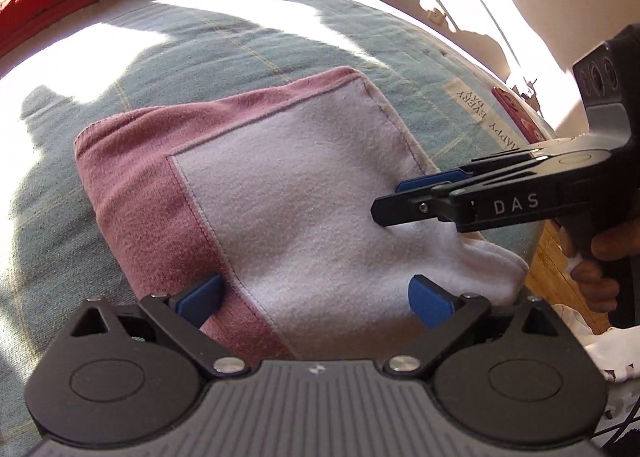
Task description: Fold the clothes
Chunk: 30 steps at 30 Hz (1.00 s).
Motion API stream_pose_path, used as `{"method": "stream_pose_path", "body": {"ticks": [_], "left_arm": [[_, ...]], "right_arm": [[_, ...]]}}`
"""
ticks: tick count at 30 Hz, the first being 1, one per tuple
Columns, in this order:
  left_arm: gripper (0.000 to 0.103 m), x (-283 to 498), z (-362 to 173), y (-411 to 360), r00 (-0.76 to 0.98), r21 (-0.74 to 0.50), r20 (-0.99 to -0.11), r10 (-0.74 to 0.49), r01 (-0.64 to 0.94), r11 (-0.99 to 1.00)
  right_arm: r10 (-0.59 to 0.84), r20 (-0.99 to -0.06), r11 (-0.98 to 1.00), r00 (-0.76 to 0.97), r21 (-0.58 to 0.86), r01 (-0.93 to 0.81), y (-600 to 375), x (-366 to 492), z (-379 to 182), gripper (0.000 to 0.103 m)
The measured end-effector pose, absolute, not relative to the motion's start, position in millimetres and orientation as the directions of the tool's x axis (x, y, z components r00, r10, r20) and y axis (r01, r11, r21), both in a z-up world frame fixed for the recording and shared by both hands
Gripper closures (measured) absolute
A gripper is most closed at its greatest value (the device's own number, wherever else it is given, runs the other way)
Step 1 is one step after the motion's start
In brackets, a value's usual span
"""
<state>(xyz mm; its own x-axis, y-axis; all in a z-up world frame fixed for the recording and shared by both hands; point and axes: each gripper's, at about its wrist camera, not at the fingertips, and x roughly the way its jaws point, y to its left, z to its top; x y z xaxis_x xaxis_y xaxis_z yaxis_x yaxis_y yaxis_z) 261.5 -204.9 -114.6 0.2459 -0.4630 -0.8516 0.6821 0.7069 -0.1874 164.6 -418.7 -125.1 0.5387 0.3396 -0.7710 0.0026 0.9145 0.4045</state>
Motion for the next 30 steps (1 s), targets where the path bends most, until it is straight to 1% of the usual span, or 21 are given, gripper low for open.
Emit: {"method": "stream_pose_path", "body": {"ticks": [4, 6, 10, 14, 18, 19, 20, 21, 25, 27, 30], "left_arm": [[0.004, 258.1, -108.1, -205.0, 0.257, -0.177, -0.855, -0.451, 0.672, 0.719], [0.004, 256.2, -102.9, -205.5, 0.270, -0.166, -0.856, -0.442, 0.665, 0.728], [0.004, 252.3, -101.2, -207.3, 0.276, -0.163, -0.855, -0.439, 0.661, 0.732], [0.004, 251.6, -106.1, -208.5, 0.274, -0.156, -0.862, -0.426, 0.656, 0.739], [0.004, 252.0, -97.5, -204.1, 0.277, -0.172, -0.857, -0.433, 0.639, 0.750], [0.004, 251.3, -93.7, -202.6, 0.283, -0.176, -0.852, -0.441, 0.639, 0.749], [0.004, 250.5, -90.1, -201.1, 0.292, -0.177, -0.844, -0.451, 0.641, 0.747], [0.004, 249.8, -87.3, -200.3, 0.297, -0.181, -0.838, -0.459, 0.642, 0.745], [0.004, 246.9, -88.8, -202.4, 0.291, -0.201, -0.828, -0.480, 0.645, 0.737], [0.004, 246.8, -95.8, -204.2, 0.265, -0.221, -0.835, -0.482, 0.641, 0.735], [0.004, 246.1, -99.6, -202.6, 0.272, -0.212, -0.839, -0.471, 0.634, 0.744]], "right_arm": [[0.336, -0.771, 0.913, 0.541, 0.408, 0.014, -419.3, 163.0, -115.1, 0.058], [0.327, -0.771, 0.918, 0.546, 0.397, 0.011, -419.0, 161.4, -109.6, 0.050], [0.311, -0.771, 0.926, 0.555, 0.378, 0.005, -419.0, 158.6, -101.3, 0.050], [0.318, -0.770, 0.920, 0.554, 0.391, 0.016, -421.8, 158.1, -104.7, 0.050], [0.315, -0.762, 0.916, 0.565, 0.400, 0.029, -423.3, 154.6, -101.0, 0.049], [0.313, -0.753, 0.915, 0.578, 0.402, 0.027, -423.6, 152.8, -97.6, 0.047], [0.314, -0.742, 0.914, 0.593, 0.406, 0.024, -424.9, 151.6, -94.0, 0.041], [0.315, -0.729, 0.911, 0.608, 0.411, 0.022, -426.7, 150.5, -90.3, 0.038], [0.346, -0.719, 0.886, 0.602, 0.461, 0.042, -434.6, 154.6, -96.8, 0.038], [0.321, -0.740, 0.893, 0.592, 0.445, 0.072, -437.6, 155.0, -106.1, 0.038], [0.261, -0.772, 0.901, 0.579, 0.410, 0.141, -449.1, 150.7, -114.4, 0.038]]}}
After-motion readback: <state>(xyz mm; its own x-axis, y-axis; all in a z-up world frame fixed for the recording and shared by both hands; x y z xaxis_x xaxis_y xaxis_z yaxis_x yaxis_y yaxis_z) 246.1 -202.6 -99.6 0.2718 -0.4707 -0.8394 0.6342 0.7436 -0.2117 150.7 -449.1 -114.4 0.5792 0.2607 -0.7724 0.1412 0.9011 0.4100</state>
